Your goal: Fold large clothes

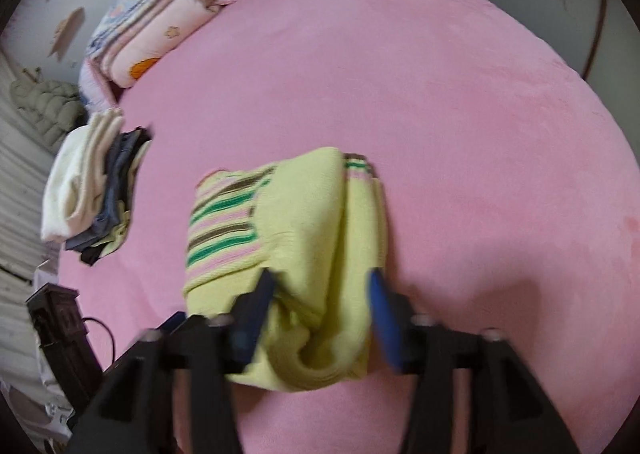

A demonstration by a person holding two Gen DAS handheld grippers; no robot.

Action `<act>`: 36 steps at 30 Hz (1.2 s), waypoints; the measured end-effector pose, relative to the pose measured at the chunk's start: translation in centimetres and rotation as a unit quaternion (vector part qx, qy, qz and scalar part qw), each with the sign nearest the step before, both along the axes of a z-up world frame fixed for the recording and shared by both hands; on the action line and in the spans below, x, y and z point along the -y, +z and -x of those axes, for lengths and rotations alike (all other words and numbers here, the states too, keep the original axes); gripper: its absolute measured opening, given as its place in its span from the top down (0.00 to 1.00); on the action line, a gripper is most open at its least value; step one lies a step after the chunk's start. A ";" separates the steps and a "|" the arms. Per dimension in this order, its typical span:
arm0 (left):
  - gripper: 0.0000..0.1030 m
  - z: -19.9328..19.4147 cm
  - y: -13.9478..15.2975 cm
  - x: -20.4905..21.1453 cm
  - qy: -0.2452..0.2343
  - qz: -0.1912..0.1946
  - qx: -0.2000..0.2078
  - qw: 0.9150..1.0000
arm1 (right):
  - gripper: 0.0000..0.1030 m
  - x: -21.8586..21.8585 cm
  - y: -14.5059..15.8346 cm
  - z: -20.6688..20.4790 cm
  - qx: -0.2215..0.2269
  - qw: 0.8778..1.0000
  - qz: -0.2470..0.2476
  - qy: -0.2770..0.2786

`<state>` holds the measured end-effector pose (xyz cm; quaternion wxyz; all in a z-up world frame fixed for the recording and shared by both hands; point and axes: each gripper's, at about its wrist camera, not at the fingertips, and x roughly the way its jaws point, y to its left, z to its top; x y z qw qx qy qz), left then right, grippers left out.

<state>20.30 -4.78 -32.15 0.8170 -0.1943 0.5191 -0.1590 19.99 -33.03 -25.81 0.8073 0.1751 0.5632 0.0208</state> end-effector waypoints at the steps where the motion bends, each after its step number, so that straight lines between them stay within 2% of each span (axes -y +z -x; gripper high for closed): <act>1: 0.25 0.0 0.1 0.3 -0.004 -0.001 0.001 1.000 | 0.32 0.1 -0.2 0.0 -0.002 1.000 0.003 -0.003; 6: 0.25 -0.2 -0.1 0.7 -0.014 -0.003 0.005 1.000 | 0.32 0.0 -1.2 -0.7 -0.020 0.999 -0.039 0.008; 12: 0.25 -0.1 0.1 0.5 -0.018 -0.001 0.002 1.000 | 0.33 -1.3 -1.9 -1.8 -0.041 0.998 -0.039 0.022; 13: 0.25 -0.1 0.3 0.3 -0.018 -0.001 0.001 1.000 | 0.45 -1.4 -1.9 -1.8 -0.040 0.998 -0.035 0.022; 14: 0.25 -0.7 0.2 0.4 -0.018 -0.001 -0.001 1.000 | 0.60 -1.7 -1.9 -1.9 -0.042 0.998 -0.024 0.028; 19: 0.25 -0.7 0.9 -0.1 -0.017 -0.006 0.006 1.000 | 0.76 -1.6 -1.5 -1.6 -0.017 0.999 -0.031 0.041; 21: 0.25 -0.5 1.5 -0.5 -0.011 -0.008 0.019 1.000 | 0.77 -1.2 -1.1 -1.3 -0.002 0.997 -0.066 0.036; 24: 0.25 -0.5 2.9 -1.3 0.003 -0.005 0.042 0.999 | 0.79 -0.3 -0.2 -0.7 0.036 0.986 -0.160 0.024; 26: 0.25 -0.5 3.7 -2.0 0.014 0.000 0.054 0.998 | 0.79 0.0 -0.1 -0.2 0.061 0.970 -0.234 0.017; 29: 0.25 -0.6 4.4 -2.7 0.021 0.001 0.065 0.998 | 0.79 0.5 -1.3 0.6 0.073 0.954 -0.292 -0.004; 31: 0.25 -0.5 4.2 -2.7 0.019 -0.008 0.065 0.998 | 0.79 1.4 -3.3 1.4 0.061 0.954 -0.291 -0.037; 33: 0.25 -0.6 3.7 -2.1 0.012 -0.017 0.058 0.998 | 0.79 2.8 -5.4 2.3 0.042 0.963 -0.258 -0.070; 36: 0.25 -0.6 2.9 -0.9 -0.001 -0.027 0.047 0.999 | 0.79 3.2 -6.6 3.1 0.033 0.973 -0.217 -0.068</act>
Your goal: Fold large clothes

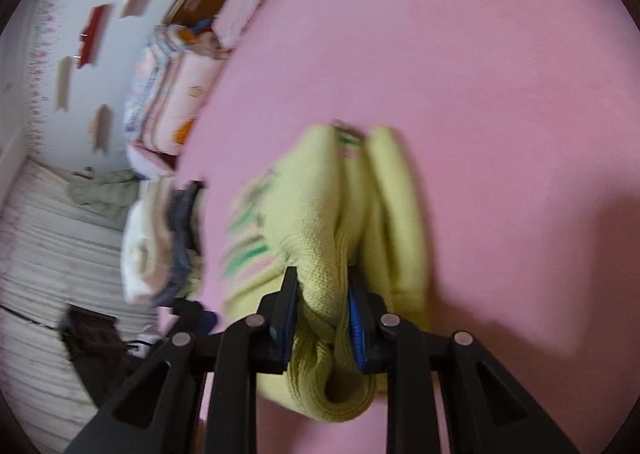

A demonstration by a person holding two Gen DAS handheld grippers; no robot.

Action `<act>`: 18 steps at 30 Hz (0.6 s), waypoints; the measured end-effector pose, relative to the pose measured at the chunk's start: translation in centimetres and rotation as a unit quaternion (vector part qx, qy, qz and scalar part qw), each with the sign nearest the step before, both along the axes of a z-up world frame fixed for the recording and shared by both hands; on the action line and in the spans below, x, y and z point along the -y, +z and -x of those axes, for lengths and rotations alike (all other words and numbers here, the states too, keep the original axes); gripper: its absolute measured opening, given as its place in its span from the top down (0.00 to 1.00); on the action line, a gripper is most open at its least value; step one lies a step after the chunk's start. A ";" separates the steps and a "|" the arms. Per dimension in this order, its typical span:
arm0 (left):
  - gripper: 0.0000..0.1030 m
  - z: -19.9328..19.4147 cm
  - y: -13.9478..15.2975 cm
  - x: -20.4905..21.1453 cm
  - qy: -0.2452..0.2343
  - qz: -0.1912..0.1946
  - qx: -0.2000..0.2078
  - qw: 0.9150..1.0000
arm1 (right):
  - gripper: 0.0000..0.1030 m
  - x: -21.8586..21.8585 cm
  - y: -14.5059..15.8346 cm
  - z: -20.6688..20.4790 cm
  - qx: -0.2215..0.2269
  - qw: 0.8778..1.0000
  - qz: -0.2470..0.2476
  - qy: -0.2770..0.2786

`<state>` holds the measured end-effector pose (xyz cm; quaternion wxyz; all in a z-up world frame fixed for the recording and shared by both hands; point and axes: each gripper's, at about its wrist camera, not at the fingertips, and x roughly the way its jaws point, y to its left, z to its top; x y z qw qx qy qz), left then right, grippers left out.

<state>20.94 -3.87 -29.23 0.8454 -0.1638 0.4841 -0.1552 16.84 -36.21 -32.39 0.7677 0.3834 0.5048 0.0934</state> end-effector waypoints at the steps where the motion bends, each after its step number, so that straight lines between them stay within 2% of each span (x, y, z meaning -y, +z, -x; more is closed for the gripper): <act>1: 0.25 0.0 -0.4 0.4 -0.005 -0.008 -0.004 1.000 | 0.79 -0.2 0.2 0.3 0.009 1.000 0.021 0.010; 5: 0.25 0.4 -1.4 1.1 -0.010 -0.024 -0.001 1.000 | 0.81 -1.8 1.5 0.6 0.040 0.991 0.118 0.053; 10: 0.24 0.4 -1.9 0.7 -0.006 -0.024 -0.007 1.000 | 0.79 -2.8 1.5 0.0 0.048 0.985 0.147 0.074; 15: 0.24 0.5 -0.7 0.5 -0.008 -0.035 0.000 0.999 | 0.68 -3.8 3.7 0.1 0.044 0.974 0.191 0.111; 17: 0.24 0.5 0.3 0.9 -0.007 -0.038 0.004 0.999 | 0.57 -3.9 4.9 0.3 0.052 0.969 0.216 0.111; 18: 0.24 0.6 1.0 1.0 -0.007 -0.040 0.009 0.999 | 0.56 -3.9 5.8 0.5 0.062 0.966 0.225 0.108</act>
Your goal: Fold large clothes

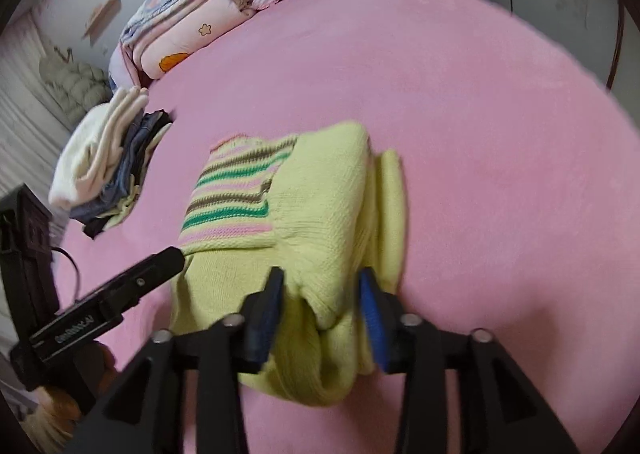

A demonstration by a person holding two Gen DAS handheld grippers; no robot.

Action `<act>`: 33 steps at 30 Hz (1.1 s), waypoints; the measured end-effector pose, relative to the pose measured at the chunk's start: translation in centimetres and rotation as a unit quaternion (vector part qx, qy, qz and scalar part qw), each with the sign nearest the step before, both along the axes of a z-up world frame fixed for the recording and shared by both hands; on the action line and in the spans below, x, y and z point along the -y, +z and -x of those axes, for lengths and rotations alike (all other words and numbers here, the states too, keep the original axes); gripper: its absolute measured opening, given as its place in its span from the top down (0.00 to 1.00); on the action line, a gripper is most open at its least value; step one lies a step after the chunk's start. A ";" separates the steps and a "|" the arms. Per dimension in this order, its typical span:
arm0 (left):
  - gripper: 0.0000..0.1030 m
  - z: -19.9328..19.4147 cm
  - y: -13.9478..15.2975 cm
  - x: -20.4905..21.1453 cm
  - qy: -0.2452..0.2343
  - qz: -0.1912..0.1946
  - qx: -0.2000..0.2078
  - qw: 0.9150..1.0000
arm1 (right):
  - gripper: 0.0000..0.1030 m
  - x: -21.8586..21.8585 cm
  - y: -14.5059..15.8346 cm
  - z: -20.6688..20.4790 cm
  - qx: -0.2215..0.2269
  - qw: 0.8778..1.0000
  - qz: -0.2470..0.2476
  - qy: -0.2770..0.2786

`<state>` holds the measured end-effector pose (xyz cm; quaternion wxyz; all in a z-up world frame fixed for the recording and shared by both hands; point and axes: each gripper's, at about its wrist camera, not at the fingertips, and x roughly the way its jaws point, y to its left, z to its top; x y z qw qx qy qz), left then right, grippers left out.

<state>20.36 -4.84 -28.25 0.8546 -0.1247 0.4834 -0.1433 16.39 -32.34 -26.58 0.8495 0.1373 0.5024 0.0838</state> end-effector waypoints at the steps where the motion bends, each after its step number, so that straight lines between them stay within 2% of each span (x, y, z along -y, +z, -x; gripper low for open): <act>1: 0.24 0.0 0.7 0.1 -0.001 -0.003 0.006 1.000 | 0.55 0.2 0.8 0.2 0.010 1.000 0.005 -0.002; 4: 0.24 0.0 2.9 0.6 -0.003 -0.011 0.036 0.999 | 0.55 0.3 2.9 0.3 0.042 0.999 0.013 -0.010; 7: 0.25 -0.8 4.4 1.1 -0.011 -0.008 0.060 0.998 | 0.55 -0.6 3.8 -1.0 0.064 0.998 0.019 0.007; 9: 0.38 -1.5 4.7 1.4 -0.015 0.000 0.066 0.998 | 0.58 -1.5 3.6 -2.3 0.067 0.997 0.017 0.024; 11: 0.50 -2.5 4.3 2.1 -0.021 0.006 0.054 0.998 | 0.77 -2.6 2.8 -3.7 0.056 0.997 0.009 0.045; 12: 0.53 -3.0 3.9 2.5 -0.025 0.014 0.048 0.998 | 0.80 -3.1 2.0 -4.5 0.046 0.997 0.010 0.055; 16: 0.54 -3.9 2.1 3.6 -0.028 0.023 0.024 0.999 | 0.92 -3.3 -1.5 -6.3 -0.003 0.997 0.048 0.054; 18: 0.54 -4.3 0.8 4.4 -0.035 0.011 0.008 0.999 | 0.92 -2.5 -2.3 -6.3 -0.009 0.997 0.058 0.047; 22: 0.54 -4.4 -0.9 5.4 -0.045 -0.024 0.005 0.999 | 0.93 -1.4 -3.0 -6.1 -0.005 0.997 0.073 0.035; 23: 0.54 -4.3 -1.1 5.5 -0.046 -0.027 0.008 0.999 | 1.00 -1.3 -3.4 -6.2 -0.008 0.996 0.078 0.030; 26: 0.54 -4.3 -1.2 5.9 -0.045 -0.030 0.010 0.998 | 1.00 -0.3 -3.8 -6.2 -0.012 0.998 0.055 0.020; 30: 0.53 -4.4 -1.2 5.7 -0.040 -0.029 0.003 0.999 | 1.00 -1.2 -3.3 -6.3 -0.009 0.997 0.075 0.032; 33: 0.53 -4.7 -1.1 5.9 -0.035 -0.025 -0.007 0.999 | 1.00 -1.3 -2.9 -6.4 -0.010 0.997 0.071 0.035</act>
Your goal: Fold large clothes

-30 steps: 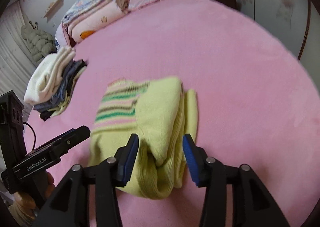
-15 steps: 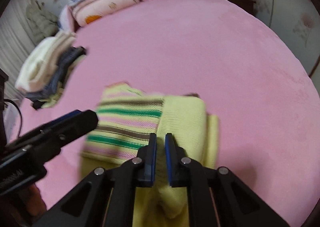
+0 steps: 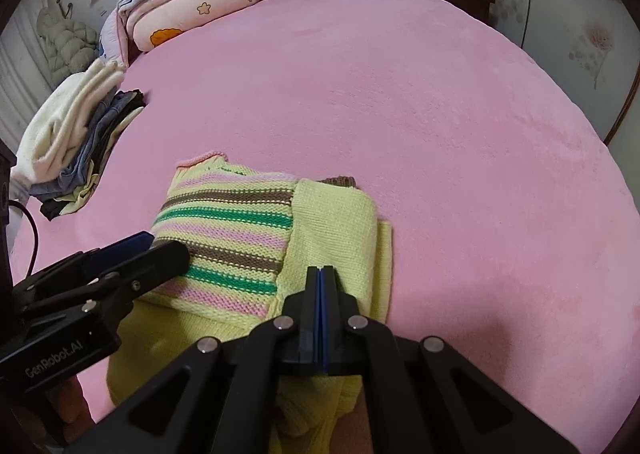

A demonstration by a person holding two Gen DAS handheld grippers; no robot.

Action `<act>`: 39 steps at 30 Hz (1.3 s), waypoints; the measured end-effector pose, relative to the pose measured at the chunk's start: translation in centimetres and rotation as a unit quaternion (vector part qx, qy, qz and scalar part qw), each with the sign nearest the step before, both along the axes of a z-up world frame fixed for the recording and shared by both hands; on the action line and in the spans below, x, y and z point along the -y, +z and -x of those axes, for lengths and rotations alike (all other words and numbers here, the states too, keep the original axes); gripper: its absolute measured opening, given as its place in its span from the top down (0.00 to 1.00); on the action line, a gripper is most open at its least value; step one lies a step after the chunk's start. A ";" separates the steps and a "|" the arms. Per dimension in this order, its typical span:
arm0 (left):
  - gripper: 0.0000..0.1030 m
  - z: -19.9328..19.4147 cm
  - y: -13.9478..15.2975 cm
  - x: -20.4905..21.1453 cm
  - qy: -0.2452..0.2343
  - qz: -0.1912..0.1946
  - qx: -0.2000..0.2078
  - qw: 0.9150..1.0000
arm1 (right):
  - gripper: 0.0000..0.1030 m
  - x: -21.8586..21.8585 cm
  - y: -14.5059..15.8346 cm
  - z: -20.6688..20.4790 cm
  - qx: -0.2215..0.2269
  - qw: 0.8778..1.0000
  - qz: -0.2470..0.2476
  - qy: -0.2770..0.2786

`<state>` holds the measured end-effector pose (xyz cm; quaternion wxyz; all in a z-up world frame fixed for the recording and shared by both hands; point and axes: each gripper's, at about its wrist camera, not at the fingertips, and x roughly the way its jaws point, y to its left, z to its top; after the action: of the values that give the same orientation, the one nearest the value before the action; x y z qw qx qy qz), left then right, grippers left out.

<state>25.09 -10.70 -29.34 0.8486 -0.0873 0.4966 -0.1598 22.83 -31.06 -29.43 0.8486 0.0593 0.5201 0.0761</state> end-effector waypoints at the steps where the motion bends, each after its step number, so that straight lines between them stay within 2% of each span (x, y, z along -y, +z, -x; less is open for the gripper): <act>1: 0.53 -0.1 0.1 0.0 0.002 0.001 -0.004 1.000 | 1.00 0.1 0.1 0.0 -0.001 1.000 -0.002 0.001; 5: 0.42 0.1 0.8 -0.1 0.007 -0.001 -0.022 1.000 | 1.00 -0.1 0.8 0.0 -0.007 1.000 -0.011 0.005; 7: 0.40 0.2 1.2 -0.3 0.010 -0.002 -0.026 1.000 | 1.00 -0.1 1.5 0.0 -0.013 1.000 -0.016 0.005; 8: 0.39 0.3 1.7 -0.4 0.012 -0.002 -0.029 1.000 | 0.97 -0.2 1.8 0.0 -0.016 1.000 -0.019 0.003; 12: 0.31 0.5 3.6 -1.0 0.019 0.000 -0.039 0.999 | 0.97 0.3 3.7 0.1 -0.026 0.998 -0.054 -0.003; 16: 0.28 1.0 6.2 -1.5 0.020 0.002 -0.042 0.999 | 0.97 0.5 6.1 0.2 -0.029 0.998 -0.061 0.000; 18: 0.28 1.1 7.6 -1.7 0.018 0.001 -0.048 0.999 | 0.91 0.4 7.4 0.2 -0.026 0.998 -0.066 0.001; 22: 0.27 1.1 9.8 -2.2 0.016 0.002 -0.057 0.998 | 0.72 0.6 10.5 0.6 -0.010 0.997 -0.072 0.002; 24: 0.22 1.1 10.8 -2.3 0.017 0.008 -0.059 0.998 | 0.64 0.7 11.9 0.7 -0.004 0.997 -0.074 0.003; 31: 0.21 1.7 12.6 -3.3 0.025 0.026 -0.049 0.998 | 0.37 1.1 14.2 1.0 -0.005 0.996 -0.089 0.023; 34: 0.20 1.8 12.0 -3.6 0.014 0.042 -0.060 0.997 | 0.34 1.4 13.9 1.0 -0.016 0.995 -0.091 0.032; 36: 0.12 1.9 11.1 -3.8 0.004 0.046 -0.076 0.996 | 0.33 1.8 13.3 1.1 -0.028 0.994 -0.097 0.036; 39: 0.08 1.9 9.2 -4.0 -0.005 0.044 -0.100 0.994 | 0.30 2.6 11.6 1.0 -0.053 0.992 -0.111 0.036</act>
<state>23.15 -6.72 -20.13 0.7893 -0.1373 0.5719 -0.1762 21.79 -33.69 -17.87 0.8051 0.1383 0.5541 0.1603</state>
